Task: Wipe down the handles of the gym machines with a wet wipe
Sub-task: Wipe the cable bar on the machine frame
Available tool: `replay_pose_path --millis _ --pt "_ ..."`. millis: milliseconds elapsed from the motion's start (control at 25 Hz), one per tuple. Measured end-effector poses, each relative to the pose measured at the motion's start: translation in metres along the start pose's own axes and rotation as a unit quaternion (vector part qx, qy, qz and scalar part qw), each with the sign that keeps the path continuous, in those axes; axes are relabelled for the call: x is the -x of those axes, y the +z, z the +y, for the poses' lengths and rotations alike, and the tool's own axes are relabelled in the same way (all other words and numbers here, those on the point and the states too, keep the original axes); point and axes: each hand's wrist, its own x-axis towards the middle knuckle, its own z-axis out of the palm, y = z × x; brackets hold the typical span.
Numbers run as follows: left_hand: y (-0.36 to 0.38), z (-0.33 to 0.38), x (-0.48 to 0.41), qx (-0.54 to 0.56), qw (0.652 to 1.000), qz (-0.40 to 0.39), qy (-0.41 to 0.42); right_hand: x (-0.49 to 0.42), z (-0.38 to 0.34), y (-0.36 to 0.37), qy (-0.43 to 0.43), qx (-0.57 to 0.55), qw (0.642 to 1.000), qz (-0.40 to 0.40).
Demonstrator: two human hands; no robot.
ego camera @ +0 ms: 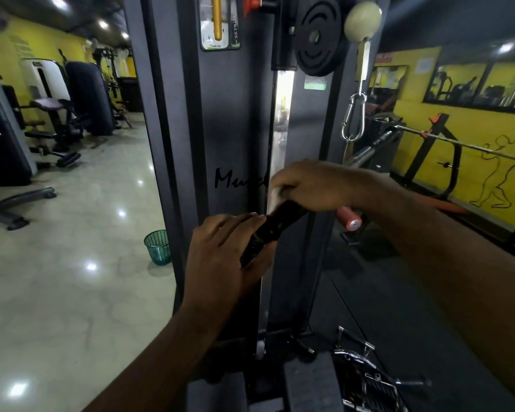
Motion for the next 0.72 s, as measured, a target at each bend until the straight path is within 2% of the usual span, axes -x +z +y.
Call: replay_pose_path --millis 80,120,160,200,240,280,320,360,400,440,480,520,560,600,720 --pt "0.001 -0.001 0.000 0.014 1.000 0.005 -0.012 0.010 -0.001 0.006 -0.031 -0.060 0.998 0.010" --pt "0.002 -0.002 -0.001 0.015 1.000 0.010 -0.010 0.016 0.001 0.012 -0.027 -0.042 0.997 0.063" --pt "0.002 -0.003 -0.002 0.014 1.000 0.016 -0.004 0.021 0.006 0.022 -0.013 -0.017 0.989 0.150" --pt "0.002 -0.004 -0.002 0.015 1.000 0.021 0.002 0.026 0.010 0.036 0.010 -0.012 0.965 0.262" --pt "0.002 -0.005 -0.003 0.020 0.999 0.025 0.007 0.029 0.012 0.058 0.039 -0.041 0.923 0.380" --pt "0.003 -0.006 -0.003 0.025 0.999 0.029 0.009 0.031 0.005 0.084 0.071 -0.106 0.867 0.482" --pt "0.004 -0.005 -0.003 0.029 0.999 0.031 0.010 0.031 -0.008 0.110 0.106 -0.211 0.798 0.554" --pt "0.005 -0.004 -0.004 0.030 0.999 0.029 0.010 0.029 -0.022 0.131 0.140 -0.353 0.711 0.592" --pt "0.006 -0.003 -0.004 0.027 0.999 0.025 0.010 0.025 -0.035 0.140 0.157 -0.517 0.602 0.588" --pt "0.007 -0.004 -0.005 0.021 0.999 0.023 0.010 0.019 -0.041 0.143 0.169 -0.659 0.493 0.543" --pt "0.008 -0.005 -0.006 0.014 1.000 0.024 0.011 0.013 -0.041 0.139 0.171 -0.752 0.405 0.492" --pt "0.009 -0.006 -0.006 0.008 1.000 0.027 0.010 0.008 -0.038 0.132 0.167 -0.801 0.350 0.456" --pt "0.009 -0.008 -0.006 0.003 0.999 0.030 0.010 0.006 -0.036 0.128 0.161 -0.826 0.316 0.438" --pt "0.009 -0.010 -0.007 0.000 0.999 0.033 0.009 0.006 -0.036 0.124 0.146 -0.839 0.299 0.431" --pt "0.009 -0.013 -0.003 -0.006 0.999 0.035 0.014 0.007 -0.042 0.118 0.152 -0.873 0.291 0.362"
